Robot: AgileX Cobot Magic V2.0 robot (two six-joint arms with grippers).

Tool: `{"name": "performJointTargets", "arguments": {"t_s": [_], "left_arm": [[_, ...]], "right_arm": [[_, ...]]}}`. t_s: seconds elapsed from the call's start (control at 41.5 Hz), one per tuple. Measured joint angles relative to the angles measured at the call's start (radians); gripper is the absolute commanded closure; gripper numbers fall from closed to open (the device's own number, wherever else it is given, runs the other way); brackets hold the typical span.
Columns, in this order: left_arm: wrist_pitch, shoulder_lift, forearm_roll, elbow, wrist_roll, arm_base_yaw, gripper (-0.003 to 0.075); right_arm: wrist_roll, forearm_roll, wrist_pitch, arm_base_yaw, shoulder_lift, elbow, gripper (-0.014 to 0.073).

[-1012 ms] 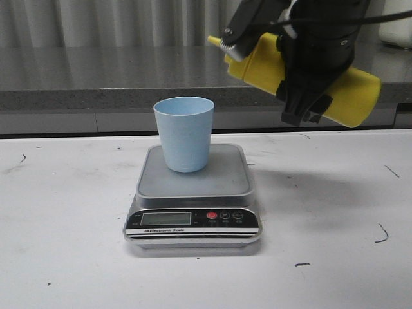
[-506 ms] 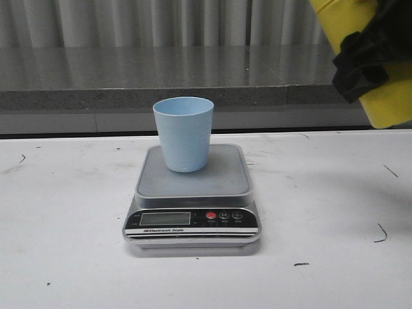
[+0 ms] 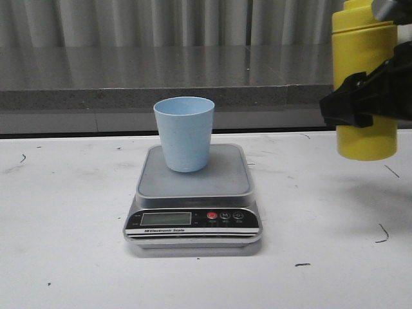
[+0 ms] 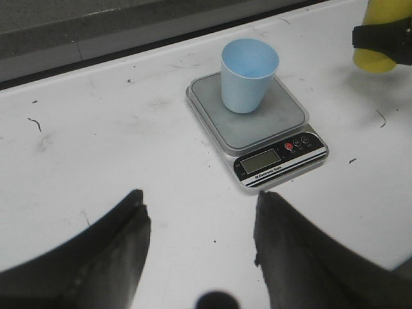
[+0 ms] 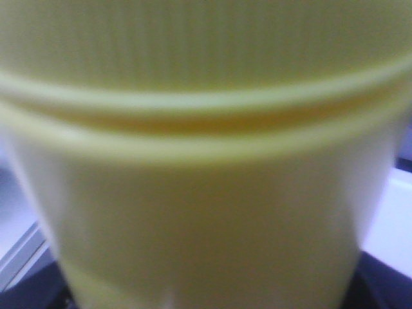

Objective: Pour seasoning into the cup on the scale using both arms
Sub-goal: 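Turn the yellow bottle upright and lower it back onto the table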

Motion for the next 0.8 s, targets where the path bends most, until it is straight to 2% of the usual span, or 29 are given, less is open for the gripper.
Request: {"name": "performJointTargets", "arguments": {"t_s": [0.289, 0.795], "left_arm": [[0.0, 0.0, 0.0, 0.0, 0.0, 0.0, 0.0351], [0.0, 0.0, 0.0, 0.0, 0.0, 0.0, 0.0351]], "right_arm": [[-0.104, 0.041, -0.2, 0.0, 0.192, -0.039, 0.0211], [-0.14, 0.145, -0.334, 0.0, 0.396, -0.135, 0.0193]]}}
